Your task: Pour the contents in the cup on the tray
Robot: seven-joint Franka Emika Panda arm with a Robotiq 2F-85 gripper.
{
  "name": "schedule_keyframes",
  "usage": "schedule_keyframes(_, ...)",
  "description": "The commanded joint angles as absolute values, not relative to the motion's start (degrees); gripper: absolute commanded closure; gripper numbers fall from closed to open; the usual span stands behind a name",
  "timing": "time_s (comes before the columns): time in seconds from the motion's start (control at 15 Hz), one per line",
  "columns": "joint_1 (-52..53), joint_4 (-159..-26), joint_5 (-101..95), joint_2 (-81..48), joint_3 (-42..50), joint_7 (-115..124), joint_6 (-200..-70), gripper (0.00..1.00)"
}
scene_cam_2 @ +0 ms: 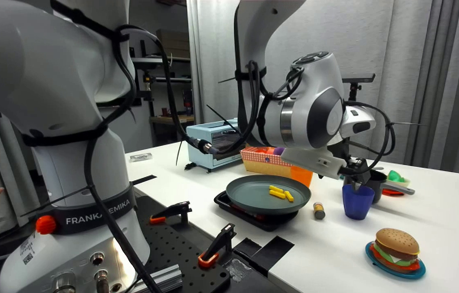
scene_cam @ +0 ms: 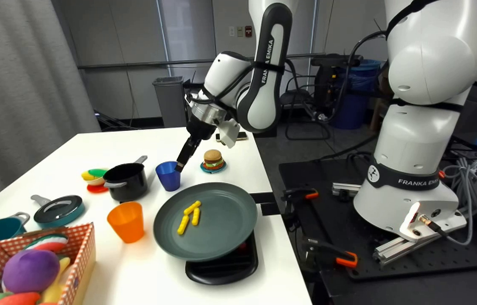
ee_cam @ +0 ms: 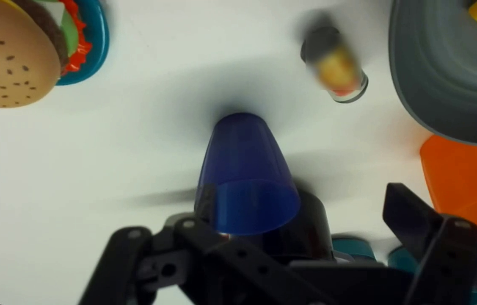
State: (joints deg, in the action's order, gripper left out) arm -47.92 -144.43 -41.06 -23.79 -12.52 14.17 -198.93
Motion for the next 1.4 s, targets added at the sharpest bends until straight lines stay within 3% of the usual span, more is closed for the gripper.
schedule_keyframes(0.0, -51.9, -140.3, -45.4, -28.5, -14.4, 13.0, -200.9, 0.00)
schedule_keyframes(1.33, -57.1, -131.3, -56.0, -36.0, -18.8, 9.2, -198.1, 0.00)
